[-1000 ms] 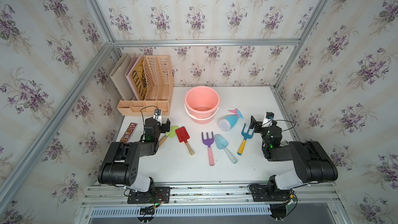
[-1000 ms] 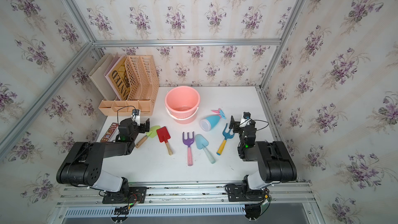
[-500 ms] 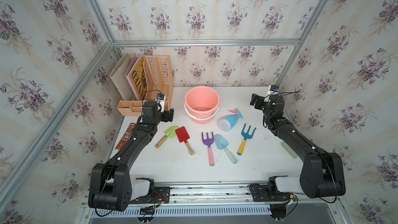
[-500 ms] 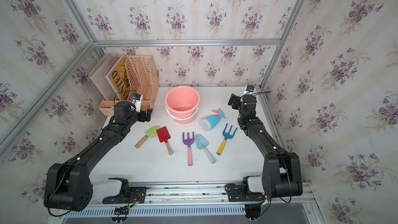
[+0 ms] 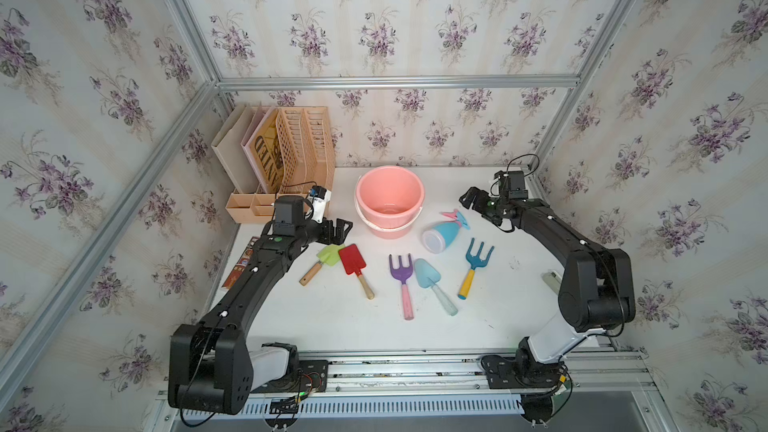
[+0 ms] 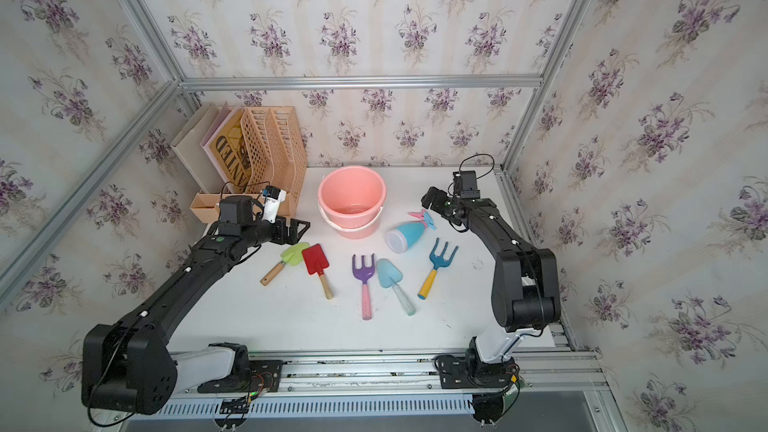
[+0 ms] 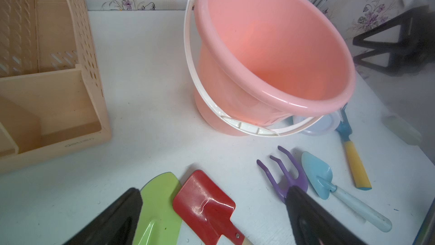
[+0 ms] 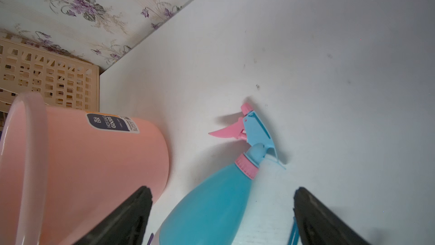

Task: Organize the gardening tools
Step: Adjust the gardening tool at the center of the board.

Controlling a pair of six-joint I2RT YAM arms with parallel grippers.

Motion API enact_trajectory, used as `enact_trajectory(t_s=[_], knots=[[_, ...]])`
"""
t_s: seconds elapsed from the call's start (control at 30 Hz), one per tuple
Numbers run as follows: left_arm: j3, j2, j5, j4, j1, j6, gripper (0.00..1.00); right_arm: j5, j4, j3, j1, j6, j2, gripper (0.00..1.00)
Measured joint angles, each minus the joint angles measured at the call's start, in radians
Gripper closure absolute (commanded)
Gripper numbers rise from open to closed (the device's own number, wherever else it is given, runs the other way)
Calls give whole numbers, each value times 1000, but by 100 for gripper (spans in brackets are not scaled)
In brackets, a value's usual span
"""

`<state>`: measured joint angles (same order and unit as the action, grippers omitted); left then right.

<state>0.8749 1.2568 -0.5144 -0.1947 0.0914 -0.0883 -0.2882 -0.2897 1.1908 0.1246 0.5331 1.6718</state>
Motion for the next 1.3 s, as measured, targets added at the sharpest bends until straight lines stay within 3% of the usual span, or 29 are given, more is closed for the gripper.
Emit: enact_trajectory(t_s=[0.13, 0.3, 0.53, 1.07, 1.3], knots=[[-12, 2, -9, 9, 0, -6, 1, -40, -14, 6, 22, 124, 28, 8], [-15, 0, -11, 13, 0, -8, 1, 2, -97, 109, 37, 221, 95, 3], [-15, -8, -4, 27, 0, -7, 1, 47, -241, 264, 85, 243, 208, 13], [-26, -30, 37, 33, 0, -3, 1, 72, -364, 297, 82, 305, 367, 18], [-41, -49, 48, 39, 0, -3, 1, 90, -362, 301, 82, 315, 407, 37]])
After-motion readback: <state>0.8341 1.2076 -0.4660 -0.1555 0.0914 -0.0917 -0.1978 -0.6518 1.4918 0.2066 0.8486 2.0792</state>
